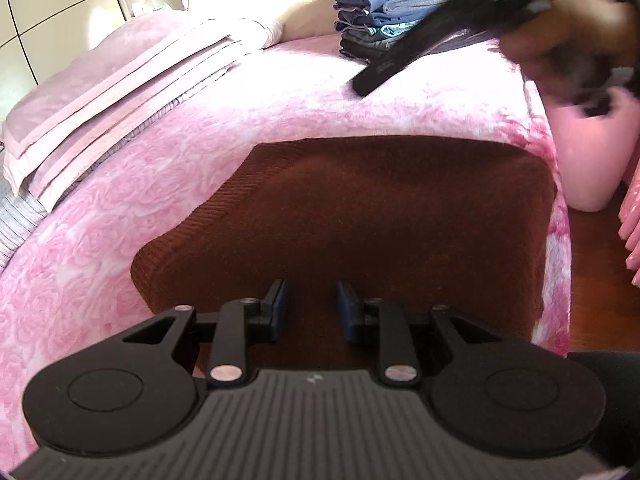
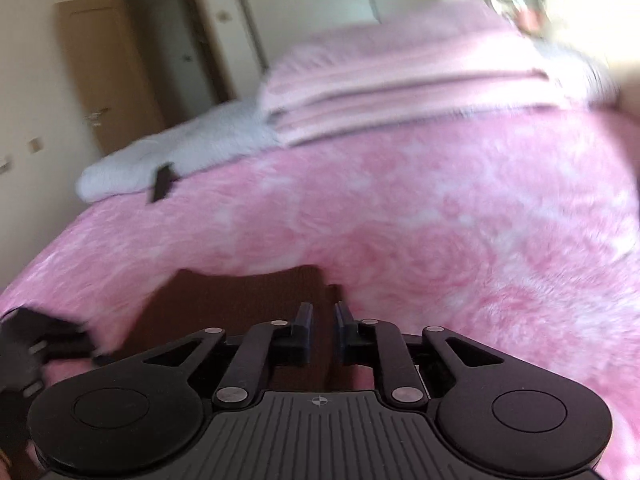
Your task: Fold clothes
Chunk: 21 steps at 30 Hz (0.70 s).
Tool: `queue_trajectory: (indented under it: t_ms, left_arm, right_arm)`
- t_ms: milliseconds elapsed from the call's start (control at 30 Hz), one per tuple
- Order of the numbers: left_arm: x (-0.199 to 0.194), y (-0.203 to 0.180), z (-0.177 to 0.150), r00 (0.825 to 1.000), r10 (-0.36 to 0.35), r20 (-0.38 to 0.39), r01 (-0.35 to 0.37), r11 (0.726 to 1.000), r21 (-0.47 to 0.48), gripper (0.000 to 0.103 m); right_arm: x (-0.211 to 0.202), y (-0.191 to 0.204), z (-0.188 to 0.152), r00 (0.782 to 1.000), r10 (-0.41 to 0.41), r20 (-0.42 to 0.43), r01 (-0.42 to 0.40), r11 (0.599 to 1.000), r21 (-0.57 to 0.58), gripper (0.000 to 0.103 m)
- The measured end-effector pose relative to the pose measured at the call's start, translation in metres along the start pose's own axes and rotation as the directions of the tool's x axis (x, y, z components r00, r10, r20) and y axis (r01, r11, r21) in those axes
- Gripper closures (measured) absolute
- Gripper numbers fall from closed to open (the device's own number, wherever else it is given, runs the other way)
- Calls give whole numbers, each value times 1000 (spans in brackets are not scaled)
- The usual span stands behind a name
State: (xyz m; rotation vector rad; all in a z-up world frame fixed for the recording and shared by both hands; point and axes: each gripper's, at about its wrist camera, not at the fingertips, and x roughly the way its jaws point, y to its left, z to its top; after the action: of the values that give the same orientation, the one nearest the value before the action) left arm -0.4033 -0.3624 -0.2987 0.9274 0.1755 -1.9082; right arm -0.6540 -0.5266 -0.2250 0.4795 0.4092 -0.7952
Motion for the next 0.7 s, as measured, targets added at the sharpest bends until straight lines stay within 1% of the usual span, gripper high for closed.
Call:
queue_trajectory:
  t_ms: [67, 133, 167, 200, 233, 300, 367, 400, 433, 467, 533, 600, 633, 667, 700]
  left_arm:
    - [2, 0, 2, 1000, 9, -14, -9, 1000, -18, 80]
    - [2, -1, 4, 999, 20, -26, -21, 1000, -21, 80]
    - [2, -2, 5, 999, 26, -32, -26, 1000, -18, 80]
    - [0, -2, 6, 999, 25, -31, -26, 999, -21, 80]
    - [-2, -1, 8, 999, 24, -29, -24, 999, -27, 80]
    - [-15, 2, 11, 1000, 5, 1, -5, 999, -52, 79]
    - [-35, 6, 12, 999, -3, 48, 6, 998, -67, 77]
    - [-45, 8, 11, 998, -6, 65, 11, 998, -70, 76]
    - [-52, 9, 10, 997, -10, 72, 16, 997, -71, 74]
    - [-56, 10, 7, 998, -17, 68, 22, 997, -67, 74]
    - [-60, 10, 2, 998, -37, 46, 40, 997, -59, 73]
    - [-57, 9, -6, 999, -42, 17, 43, 998, -48, 73]
    - [-55, 8, -8, 999, -46, 15, 47, 998, -48, 73]
    - [-53, 7, -9, 999, -51, 18, 52, 997, -50, 73]
    - [-51, 6, -10, 998, -55, 21, 56, 997, -52, 73]
  right_arm:
    - [-33, 27, -17, 999, 36, -3, -36, 995, -91, 73]
    - [-54, 58, -42, 999, 33, -19, -37, 971, -236, 39]
    - [-63, 74, -57, 1000, 21, -23, -28, 946, -324, 35]
    - [-70, 91, -75, 1000, 0, -21, -9, 902, -431, 35]
    - [-73, 103, -90, 999, -24, -21, 10, 860, -511, 35]
    - [-64, 119, -114, 995, -89, -46, 41, 775, -631, 35]
    - [-47, 125, -130, 986, -151, -77, 52, 700, -712, 35]
    - [-41, 125, -135, 984, -165, -68, 62, 675, -735, 36]
    - [-35, 126, -139, 982, -177, -60, 71, 653, -754, 45]
    - [-30, 124, -140, 981, -183, -60, 74, 649, -757, 52]
    - [-26, 121, -134, 978, -192, -75, 72, 657, -750, 85]
    - [-25, 118, -127, 976, -197, -91, 65, 665, -744, 89]
    - [-27, 120, -126, 974, -214, -79, 76, 632, -771, 89]
    - [-33, 125, -128, 967, -254, -32, 114, 541, -833, 90]
    - [-37, 131, -131, 956, -290, 38, 164, 421, -892, 90]
